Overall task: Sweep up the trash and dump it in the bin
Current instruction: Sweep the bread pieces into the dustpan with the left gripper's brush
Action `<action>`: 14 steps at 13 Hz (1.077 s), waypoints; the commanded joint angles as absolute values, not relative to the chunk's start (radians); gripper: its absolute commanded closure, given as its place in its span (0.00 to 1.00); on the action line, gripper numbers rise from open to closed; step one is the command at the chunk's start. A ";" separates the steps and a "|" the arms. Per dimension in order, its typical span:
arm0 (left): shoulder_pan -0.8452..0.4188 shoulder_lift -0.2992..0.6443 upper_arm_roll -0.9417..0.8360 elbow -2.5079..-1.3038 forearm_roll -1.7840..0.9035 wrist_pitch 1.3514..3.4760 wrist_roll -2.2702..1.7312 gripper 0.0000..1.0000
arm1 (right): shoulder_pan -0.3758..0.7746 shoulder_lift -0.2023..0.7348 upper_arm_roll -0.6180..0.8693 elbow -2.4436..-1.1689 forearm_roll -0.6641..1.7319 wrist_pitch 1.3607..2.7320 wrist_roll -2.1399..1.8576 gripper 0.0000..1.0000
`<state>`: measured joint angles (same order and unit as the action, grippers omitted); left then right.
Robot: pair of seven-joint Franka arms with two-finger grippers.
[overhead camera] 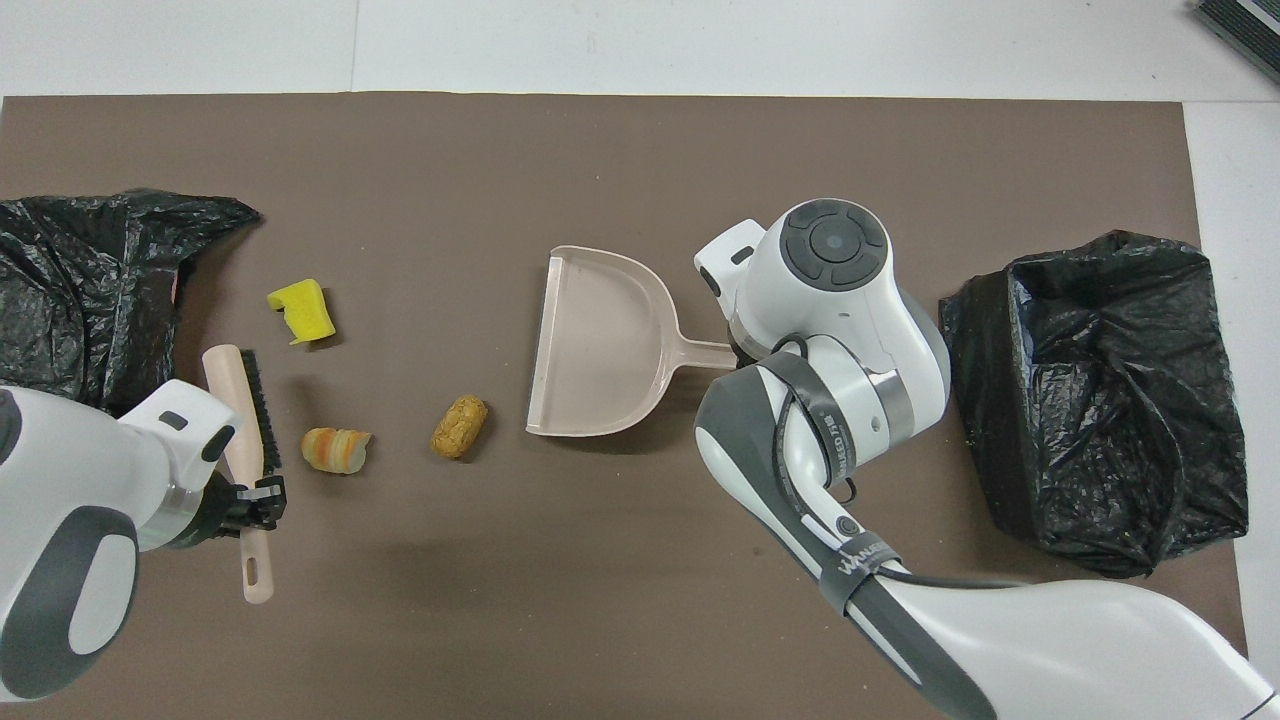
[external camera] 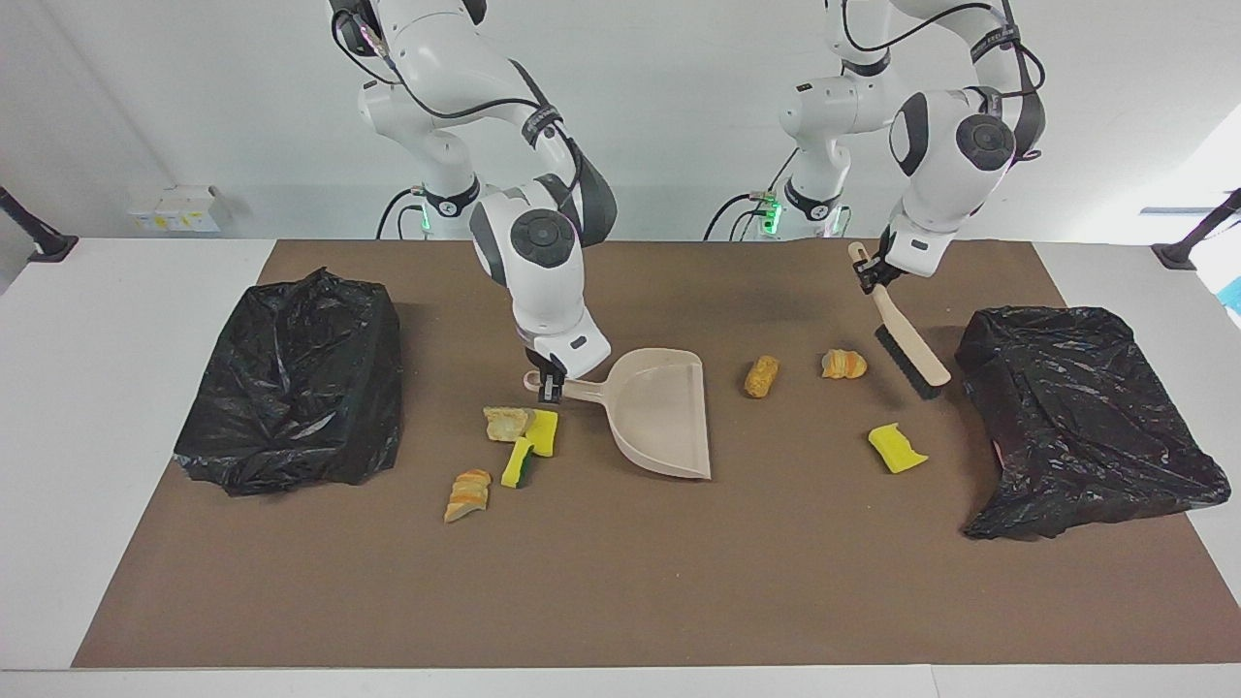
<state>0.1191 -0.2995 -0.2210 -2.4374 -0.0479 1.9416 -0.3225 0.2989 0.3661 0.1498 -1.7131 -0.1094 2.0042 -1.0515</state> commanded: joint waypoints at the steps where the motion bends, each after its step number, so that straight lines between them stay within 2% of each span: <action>1: 0.069 -0.296 -0.233 -2.525 -0.035 2.034 -0.339 1.00 | 0.311 0.359 0.156 -1.730 -0.169 1.999 -1.083 1.00; 4: -0.007 -0.284 -0.235 -2.520 -0.046 2.042 -0.348 1.00 | 0.325 0.376 0.158 -1.740 -0.181 2.023 -1.077 1.00; 8: -0.149 -0.187 -0.236 -2.458 -0.123 2.100 -0.460 1.00 | 0.328 0.377 0.158 -1.741 -0.181 2.034 -1.075 1.00; 10: -0.259 -0.111 -0.236 -2.419 -0.146 2.170 -0.504 1.00 | 0.328 0.377 0.158 -1.741 -0.181 2.036 -1.075 1.00; 12: -0.340 -0.098 -0.236 -2.407 -0.193 2.278 -0.502 1.00 | 0.328 0.377 0.158 -1.741 -0.181 2.036 -1.074 1.00; 14: -0.403 -0.071 -0.236 -2.353 -0.209 2.284 -0.502 1.00 | 0.328 0.377 0.158 -1.741 -0.181 2.037 -1.066 1.00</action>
